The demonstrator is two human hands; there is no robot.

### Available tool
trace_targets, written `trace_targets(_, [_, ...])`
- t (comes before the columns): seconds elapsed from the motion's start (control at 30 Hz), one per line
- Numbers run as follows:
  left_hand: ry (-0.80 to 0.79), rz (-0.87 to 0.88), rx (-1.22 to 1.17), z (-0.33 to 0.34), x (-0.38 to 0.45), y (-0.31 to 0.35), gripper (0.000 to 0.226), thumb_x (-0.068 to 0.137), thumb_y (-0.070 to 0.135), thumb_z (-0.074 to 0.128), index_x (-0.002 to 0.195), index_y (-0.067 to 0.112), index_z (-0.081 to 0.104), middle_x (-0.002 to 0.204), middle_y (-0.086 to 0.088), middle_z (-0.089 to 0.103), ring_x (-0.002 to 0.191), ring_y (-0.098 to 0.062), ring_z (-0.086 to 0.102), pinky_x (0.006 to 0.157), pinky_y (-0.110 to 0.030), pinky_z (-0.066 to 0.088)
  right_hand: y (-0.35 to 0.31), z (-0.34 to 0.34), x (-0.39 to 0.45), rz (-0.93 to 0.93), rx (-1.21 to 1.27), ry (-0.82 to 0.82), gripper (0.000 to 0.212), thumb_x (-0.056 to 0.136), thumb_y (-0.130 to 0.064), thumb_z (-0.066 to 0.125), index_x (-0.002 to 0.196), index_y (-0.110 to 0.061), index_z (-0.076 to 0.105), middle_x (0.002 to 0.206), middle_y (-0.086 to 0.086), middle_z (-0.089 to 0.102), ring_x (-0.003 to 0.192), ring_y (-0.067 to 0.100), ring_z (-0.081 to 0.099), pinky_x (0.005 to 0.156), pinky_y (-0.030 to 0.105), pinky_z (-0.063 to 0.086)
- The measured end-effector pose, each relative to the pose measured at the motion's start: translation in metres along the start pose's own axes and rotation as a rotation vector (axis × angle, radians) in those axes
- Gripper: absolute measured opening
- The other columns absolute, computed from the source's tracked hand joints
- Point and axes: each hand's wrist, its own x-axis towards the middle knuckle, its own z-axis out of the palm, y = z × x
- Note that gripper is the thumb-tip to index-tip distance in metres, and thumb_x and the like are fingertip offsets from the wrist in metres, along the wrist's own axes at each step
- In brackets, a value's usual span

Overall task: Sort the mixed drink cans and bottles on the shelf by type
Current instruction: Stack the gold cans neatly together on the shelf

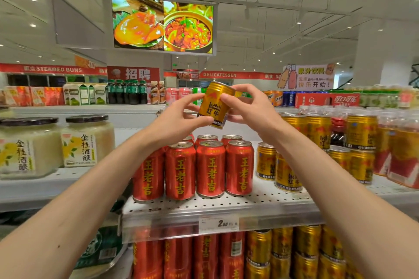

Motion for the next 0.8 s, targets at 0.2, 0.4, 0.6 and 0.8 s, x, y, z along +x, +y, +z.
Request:
trace_targets(0.2, [-0.040, 0.051, -0.118, 0.020, -0.025, 0.020, 0.067, 0.089, 0.032, 0.077, 0.148, 0.037, 0.046, 0.119, 0.013, 0.065, 0.098, -0.007, 0.074, 0.090, -0.032, 0.061, -0.014, -0.019, -0.049, 0.016, 0.003, 0.058, 0.041, 0.094, -0.031, 0.072, 0.129, -0.018, 0.055, 0.110, 0.007, 0.075, 0.094, 0.016, 0.077, 0.082, 0.034, 0.064])
trace_targets(0.4, [-0.111, 0.107, -0.190, 0.061, -0.060, 0.040, 0.065, 0.089, 0.035, 0.075, 0.146, 0.042, 0.047, 0.120, 0.015, 0.066, 0.097, 0.005, 0.071, 0.076, -0.015, 0.059, -0.013, -0.051, -0.114, 0.055, -0.048, 0.141, 0.037, 0.094, -0.034, 0.071, 0.126, -0.023, 0.057, 0.107, 0.000, 0.077, 0.092, 0.011, 0.077, 0.077, 0.027, 0.063])
trace_targets(0.6, [-0.110, 0.112, -0.221, 0.133, -0.094, 0.051, 0.064, 0.085, 0.033, 0.081, 0.142, 0.036, 0.054, 0.118, 0.008, 0.072, 0.096, -0.007, 0.073, 0.087, -0.030, 0.061, 0.015, -0.098, -0.172, 0.107, -0.073, 0.183, 0.033, 0.093, -0.033, 0.071, 0.122, -0.024, 0.060, 0.098, -0.008, 0.080, 0.093, 0.010, 0.076, 0.076, 0.026, 0.062])
trace_targets(0.8, [-0.108, 0.032, -0.243, 0.222, -0.115, 0.064, 0.064, 0.085, 0.033, 0.081, 0.142, 0.038, 0.054, 0.119, 0.009, 0.071, 0.100, -0.006, 0.072, 0.090, -0.025, 0.058, 0.065, -0.163, -0.210, 0.165, -0.043, 0.177, 0.032, 0.090, -0.032, 0.074, 0.120, -0.027, 0.062, 0.103, -0.001, 0.078, 0.095, 0.009, 0.076, 0.079, 0.030, 0.063])
